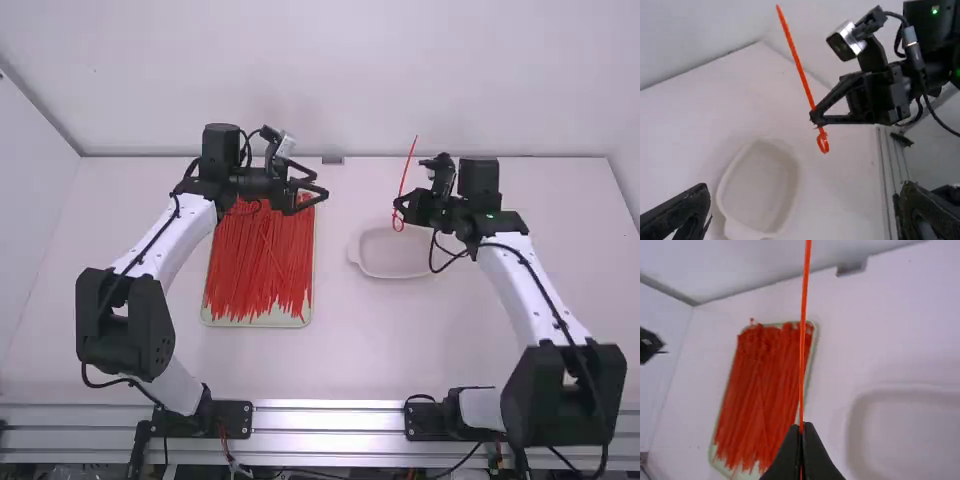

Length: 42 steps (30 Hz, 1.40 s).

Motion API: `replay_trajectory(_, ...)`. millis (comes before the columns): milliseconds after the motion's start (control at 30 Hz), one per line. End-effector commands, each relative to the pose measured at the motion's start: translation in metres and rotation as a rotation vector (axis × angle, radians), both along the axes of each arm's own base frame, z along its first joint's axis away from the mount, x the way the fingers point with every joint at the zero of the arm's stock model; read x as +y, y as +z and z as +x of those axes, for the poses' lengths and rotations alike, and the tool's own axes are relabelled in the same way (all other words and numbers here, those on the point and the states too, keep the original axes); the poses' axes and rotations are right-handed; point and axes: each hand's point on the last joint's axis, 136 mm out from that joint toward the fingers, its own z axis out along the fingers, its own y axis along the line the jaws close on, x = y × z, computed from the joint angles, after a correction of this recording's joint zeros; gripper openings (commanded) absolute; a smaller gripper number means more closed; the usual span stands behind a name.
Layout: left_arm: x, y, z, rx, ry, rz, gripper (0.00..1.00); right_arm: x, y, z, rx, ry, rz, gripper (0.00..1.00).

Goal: Fasten the cable tie

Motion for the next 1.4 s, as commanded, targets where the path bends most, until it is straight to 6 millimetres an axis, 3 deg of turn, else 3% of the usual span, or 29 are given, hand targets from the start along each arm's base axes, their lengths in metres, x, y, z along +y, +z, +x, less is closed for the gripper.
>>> replay_trajectory(0,0.002,-0.013,0.006,-0.048,0.024,0.059,0.99,-0.003,-0.03,0.009,0.059,-0.02,-0.042,0.0)
replay_trajectory(267,0.031,-0.033,0.02,0.034,0.147,0.128,0.99,-0.003,-0.102,0.02,0.219,-0.021,-0.043,0.0)
replay_trajectory(467,0.053,-0.036,0.023,0.071,0.185,0.125,0.99,-0.009,-0.138,0.017,0.299,-0.038,-0.087,0.0)
replay_trajectory(600,0.057,-0.042,0.02,0.081,0.181,0.144,0.99,-0.004,-0.153,0.014,0.331,-0.026,-0.096,0.0)
replay_trajectory(1300,0.056,-0.044,0.017,0.075,0.169,0.151,0.99,0.004,-0.158,0.011,0.347,-0.016,-0.102,0.0)
replay_trajectory(1333,0.055,-0.044,0.017,0.075,0.167,0.151,0.99,0.004,-0.158,0.012,0.346,-0.017,-0.102,0.04)
replay_trajectory(1367,0.054,-0.044,0.016,0.075,0.164,0.152,0.99,0.004,-0.158,0.011,0.347,-0.016,-0.102,0.2)
